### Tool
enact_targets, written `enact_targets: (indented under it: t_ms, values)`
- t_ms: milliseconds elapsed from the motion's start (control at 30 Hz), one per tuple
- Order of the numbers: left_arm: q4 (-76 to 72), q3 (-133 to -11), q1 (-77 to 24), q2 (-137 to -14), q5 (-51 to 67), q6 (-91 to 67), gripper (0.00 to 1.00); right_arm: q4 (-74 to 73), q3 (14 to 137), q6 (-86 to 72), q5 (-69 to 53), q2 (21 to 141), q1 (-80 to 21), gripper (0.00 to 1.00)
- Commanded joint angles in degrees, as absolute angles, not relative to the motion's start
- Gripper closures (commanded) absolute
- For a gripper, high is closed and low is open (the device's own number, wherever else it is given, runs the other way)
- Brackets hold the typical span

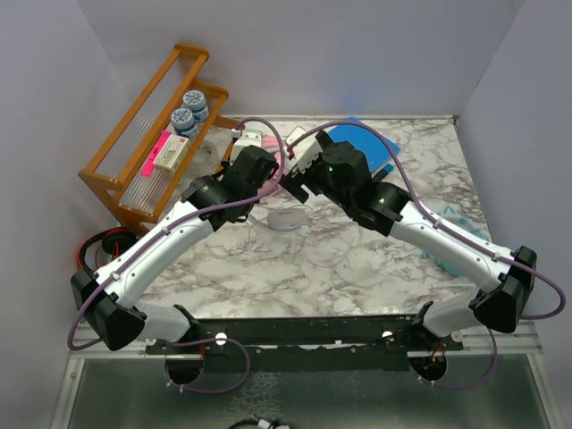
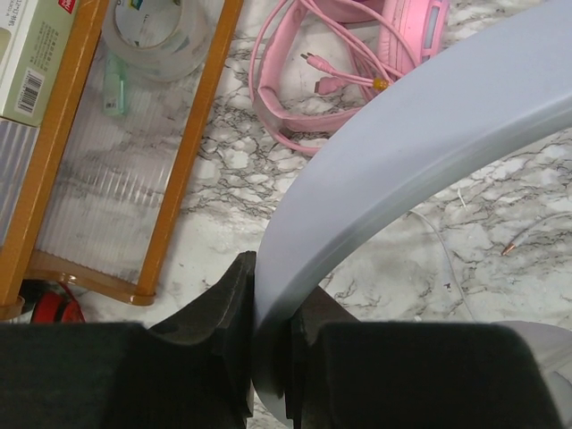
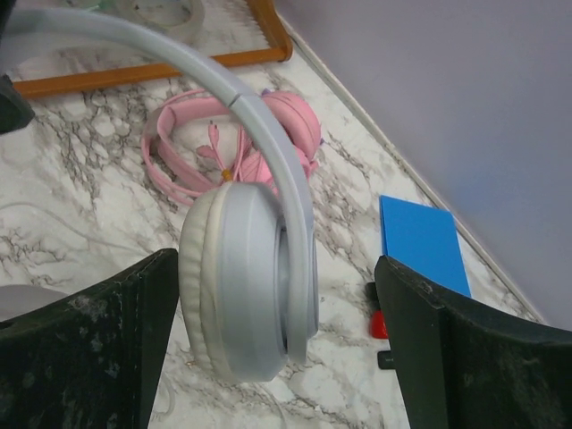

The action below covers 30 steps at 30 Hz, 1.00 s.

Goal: Wrap the headphones
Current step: Wrap the headphones cable around the headphones.

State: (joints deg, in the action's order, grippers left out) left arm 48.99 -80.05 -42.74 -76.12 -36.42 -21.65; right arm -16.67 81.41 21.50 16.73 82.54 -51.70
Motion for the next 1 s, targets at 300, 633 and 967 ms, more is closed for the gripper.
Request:
enact_targets:
  t_ms: [300, 633, 967]
  values:
    - [46.1, -81.7, -43.4, -74.6, -32.7, -21.6, 1.0, -2.4, 67.4, 22.1, 10.9, 73.7, -52.2, 0.01]
    - [46.5, -82.2, -43.4, -72.3, -31.3, -20.8, 1.0, -3.9, 69.3, 23.6, 14.7, 76.6, -52.2, 0.1]
    - [46.7, -82.8, -43.4, -72.1, -32.6, -20.9, 1.0, -2.0, 66.7, 22.1, 19.3, 75.1, -52.2, 0.59]
